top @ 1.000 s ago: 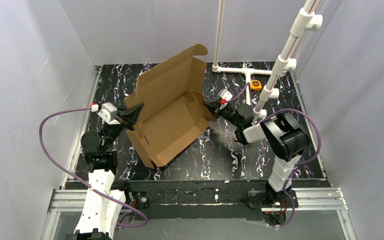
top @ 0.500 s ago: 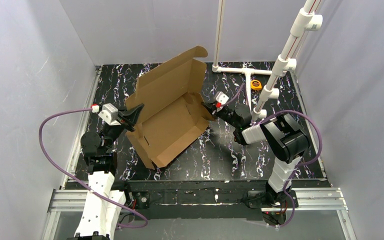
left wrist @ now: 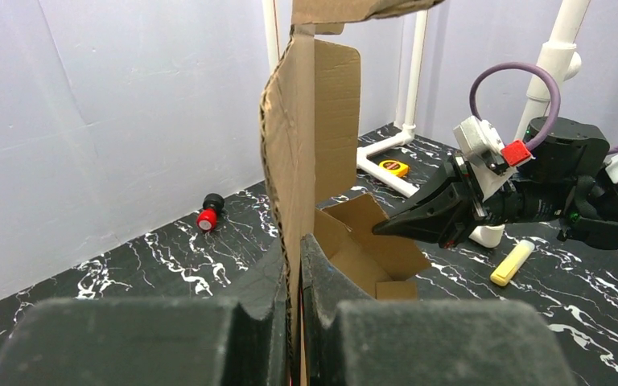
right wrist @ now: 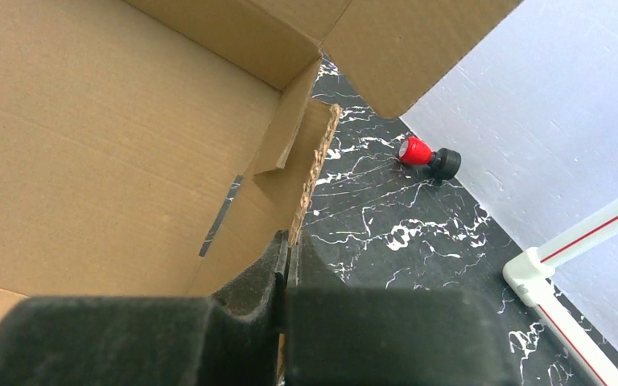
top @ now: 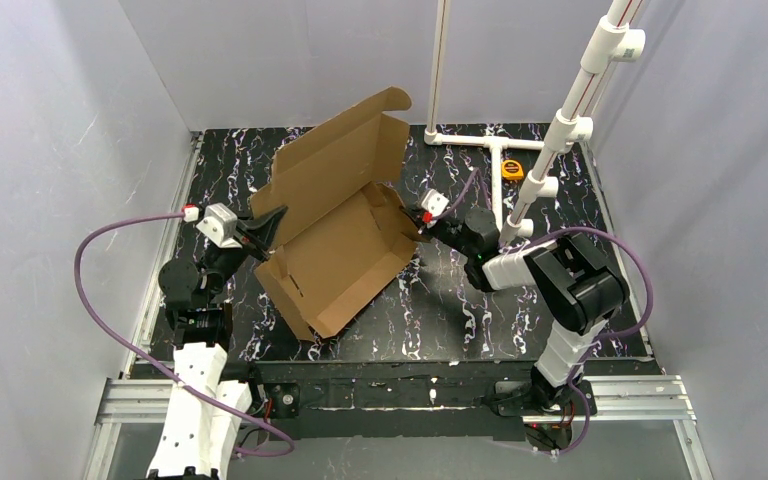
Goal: Fold the paper box
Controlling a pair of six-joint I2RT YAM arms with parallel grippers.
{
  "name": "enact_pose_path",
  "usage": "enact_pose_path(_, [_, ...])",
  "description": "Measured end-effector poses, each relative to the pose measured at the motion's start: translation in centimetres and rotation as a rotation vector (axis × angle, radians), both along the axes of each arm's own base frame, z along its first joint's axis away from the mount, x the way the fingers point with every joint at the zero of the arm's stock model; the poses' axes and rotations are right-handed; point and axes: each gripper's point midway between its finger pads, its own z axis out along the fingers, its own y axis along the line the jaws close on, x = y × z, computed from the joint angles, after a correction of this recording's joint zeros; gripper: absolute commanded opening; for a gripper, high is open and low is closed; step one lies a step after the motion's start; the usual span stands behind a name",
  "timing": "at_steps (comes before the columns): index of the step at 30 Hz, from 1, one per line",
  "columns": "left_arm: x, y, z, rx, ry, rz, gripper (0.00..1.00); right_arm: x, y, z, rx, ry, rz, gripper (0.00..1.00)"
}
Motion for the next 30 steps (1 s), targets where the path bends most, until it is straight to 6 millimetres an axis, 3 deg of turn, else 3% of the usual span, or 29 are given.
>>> enact_pose_path(9, [0.3,-0.5,0.8,0.034,-0.007,-0.018,0.00,0.1,0.4,0.2,-0.041,-0.003,-0.009,0.01])
enact_pose_path(19, [2.4,-0.7,1.9,0.097,-0.016,-0.029,0.00,1.4,1.4,1.3,-0.056,0.014,-0.032,0.01])
enact_pose_path(30, [2.6,-1.3,2.7,0.154,-0.058,-0.072,0.00,4.9,3.4,5.9,-0.048,0.027,-0.047,0.01])
